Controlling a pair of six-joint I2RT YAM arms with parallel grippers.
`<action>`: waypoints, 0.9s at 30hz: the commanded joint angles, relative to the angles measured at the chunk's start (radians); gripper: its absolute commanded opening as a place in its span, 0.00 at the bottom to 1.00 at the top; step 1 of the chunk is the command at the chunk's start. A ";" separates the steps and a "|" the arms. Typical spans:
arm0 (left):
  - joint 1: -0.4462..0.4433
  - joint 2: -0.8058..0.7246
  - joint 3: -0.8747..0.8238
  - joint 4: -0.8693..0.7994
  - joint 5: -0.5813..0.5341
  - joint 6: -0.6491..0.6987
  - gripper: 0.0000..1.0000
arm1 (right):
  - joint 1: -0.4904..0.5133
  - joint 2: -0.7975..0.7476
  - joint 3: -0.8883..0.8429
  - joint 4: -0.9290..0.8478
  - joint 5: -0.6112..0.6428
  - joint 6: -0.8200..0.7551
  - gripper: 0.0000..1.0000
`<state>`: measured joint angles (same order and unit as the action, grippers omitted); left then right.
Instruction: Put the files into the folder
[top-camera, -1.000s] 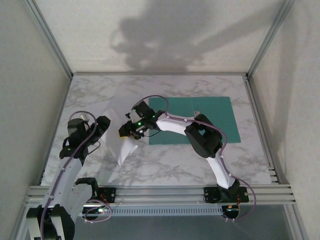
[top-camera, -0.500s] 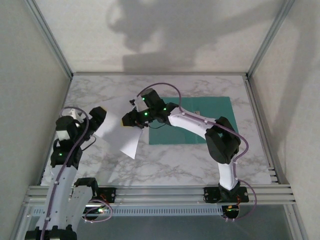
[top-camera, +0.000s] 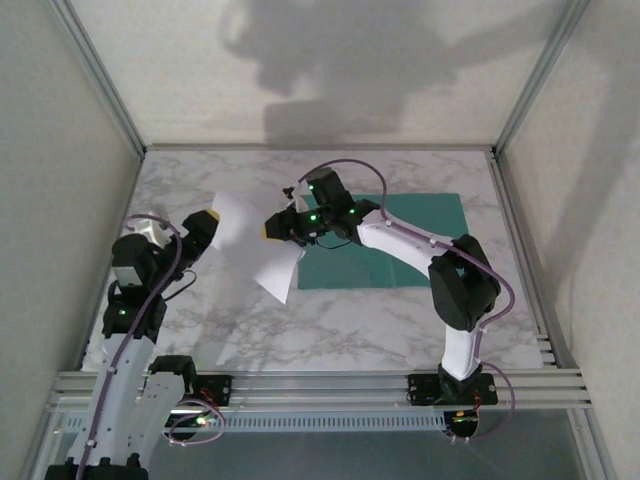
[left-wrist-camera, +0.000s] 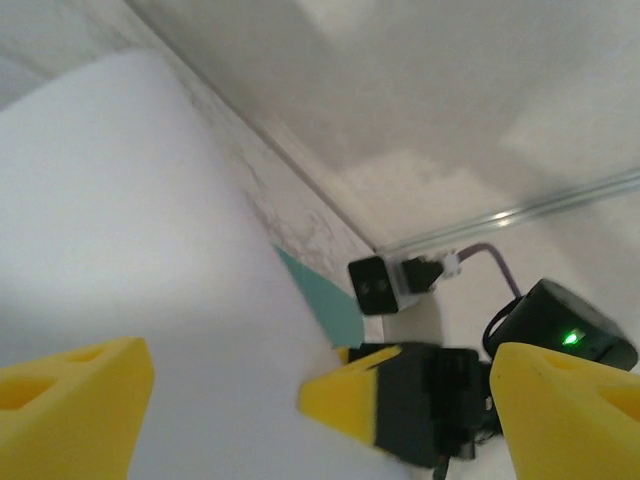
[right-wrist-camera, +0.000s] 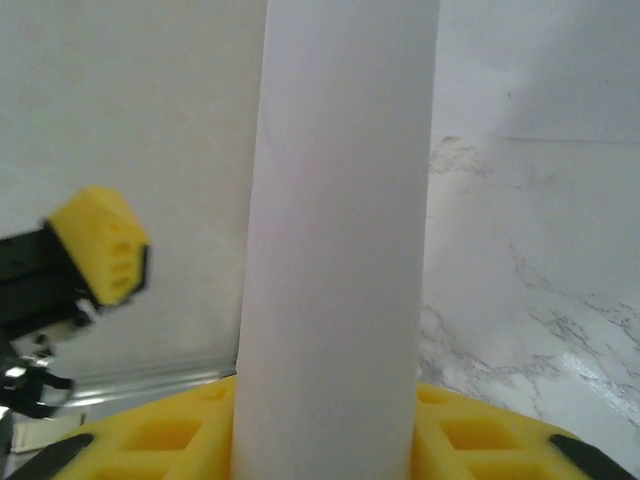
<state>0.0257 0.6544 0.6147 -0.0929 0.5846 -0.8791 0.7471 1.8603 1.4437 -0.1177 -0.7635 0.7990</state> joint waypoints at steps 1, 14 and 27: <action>-0.069 0.003 -0.039 0.157 0.000 -0.033 0.88 | -0.046 -0.074 -0.018 0.066 -0.021 0.033 0.39; -0.251 0.130 -0.137 0.548 -0.018 -0.135 0.88 | -0.139 -0.242 -0.021 0.032 0.037 0.040 0.41; -0.342 0.269 -0.128 0.755 -0.028 -0.221 0.86 | -0.141 -0.318 -0.023 0.082 0.064 0.079 0.41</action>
<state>-0.2962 0.9073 0.4740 0.5678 0.5358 -1.0695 0.6102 1.5753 1.4170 -0.0700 -0.7067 0.8520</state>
